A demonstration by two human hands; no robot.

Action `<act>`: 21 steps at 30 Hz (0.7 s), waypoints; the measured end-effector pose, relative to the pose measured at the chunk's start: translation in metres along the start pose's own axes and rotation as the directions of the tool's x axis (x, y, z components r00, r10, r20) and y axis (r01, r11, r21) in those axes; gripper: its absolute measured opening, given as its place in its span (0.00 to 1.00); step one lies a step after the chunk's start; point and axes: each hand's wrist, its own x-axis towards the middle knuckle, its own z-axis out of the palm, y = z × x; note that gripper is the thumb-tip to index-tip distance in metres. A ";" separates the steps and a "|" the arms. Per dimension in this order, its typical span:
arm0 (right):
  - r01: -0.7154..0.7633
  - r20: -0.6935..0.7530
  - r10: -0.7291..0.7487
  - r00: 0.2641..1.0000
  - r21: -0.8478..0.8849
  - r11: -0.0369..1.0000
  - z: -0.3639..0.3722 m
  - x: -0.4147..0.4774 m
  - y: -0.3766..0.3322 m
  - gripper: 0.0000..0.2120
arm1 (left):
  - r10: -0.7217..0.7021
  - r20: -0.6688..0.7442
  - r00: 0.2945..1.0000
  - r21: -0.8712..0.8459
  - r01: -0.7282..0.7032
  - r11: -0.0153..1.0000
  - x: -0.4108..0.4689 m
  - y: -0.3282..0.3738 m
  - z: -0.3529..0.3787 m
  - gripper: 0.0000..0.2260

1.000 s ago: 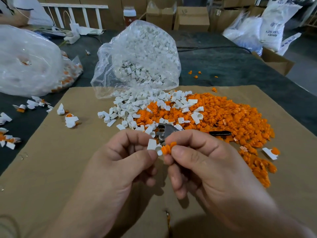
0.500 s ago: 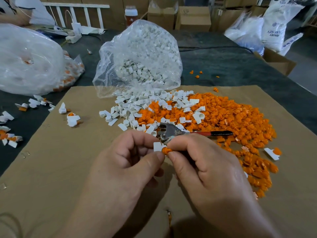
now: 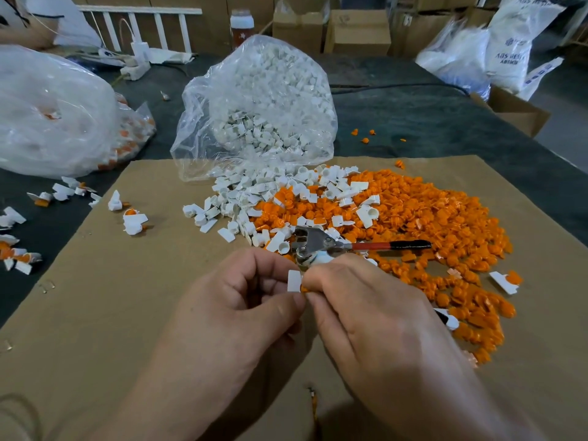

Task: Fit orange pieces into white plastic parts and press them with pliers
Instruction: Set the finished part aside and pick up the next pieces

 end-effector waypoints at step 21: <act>-0.279 0.215 0.184 0.959 0.827 0.488 0.008 0.003 0.029 0.10 | 0.037 0.071 0.997 0.031 -0.039 0.999 -0.005 -0.001 -0.005 0.13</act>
